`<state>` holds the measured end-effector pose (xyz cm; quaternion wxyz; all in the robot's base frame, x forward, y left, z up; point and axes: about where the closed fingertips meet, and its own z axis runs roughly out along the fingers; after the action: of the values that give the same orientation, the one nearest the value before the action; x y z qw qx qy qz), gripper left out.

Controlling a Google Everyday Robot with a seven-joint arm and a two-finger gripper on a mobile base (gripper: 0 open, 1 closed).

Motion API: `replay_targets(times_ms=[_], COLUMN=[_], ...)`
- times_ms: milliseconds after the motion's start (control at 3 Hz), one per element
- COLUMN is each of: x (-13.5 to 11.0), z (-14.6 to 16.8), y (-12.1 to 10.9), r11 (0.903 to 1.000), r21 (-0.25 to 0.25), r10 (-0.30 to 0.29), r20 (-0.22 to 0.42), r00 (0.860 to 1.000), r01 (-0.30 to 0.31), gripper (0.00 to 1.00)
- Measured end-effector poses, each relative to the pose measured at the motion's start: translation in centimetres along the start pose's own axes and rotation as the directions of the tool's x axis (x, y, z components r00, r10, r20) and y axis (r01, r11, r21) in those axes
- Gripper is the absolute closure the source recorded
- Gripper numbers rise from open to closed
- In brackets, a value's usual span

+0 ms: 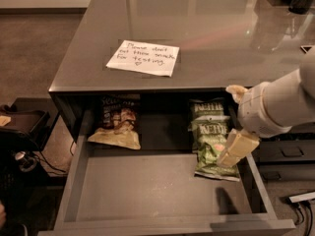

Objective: Pick green jalapeno chip bag from top drawer and place on counter

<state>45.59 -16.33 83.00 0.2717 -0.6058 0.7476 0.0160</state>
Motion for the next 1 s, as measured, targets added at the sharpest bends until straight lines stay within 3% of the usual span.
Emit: replay_targets(times_ms=[333, 667, 1000], x=[0.5, 2.2, 2.4], z=[5.7, 12.1, 12.3], y=[1.7, 3.4, 3.4], r11=[0.9981, 0.9847, 0.9863], r21=[-0.056, -0.174, -0.164], r10=[-0.025, -0.016, -0.031], r20=[-0.008, -0.064, -0.071], r00=[1.000, 0.998, 0.997], r01=[0.025, 0.005, 0.019], gripper=[0.00, 0.00, 0.00])
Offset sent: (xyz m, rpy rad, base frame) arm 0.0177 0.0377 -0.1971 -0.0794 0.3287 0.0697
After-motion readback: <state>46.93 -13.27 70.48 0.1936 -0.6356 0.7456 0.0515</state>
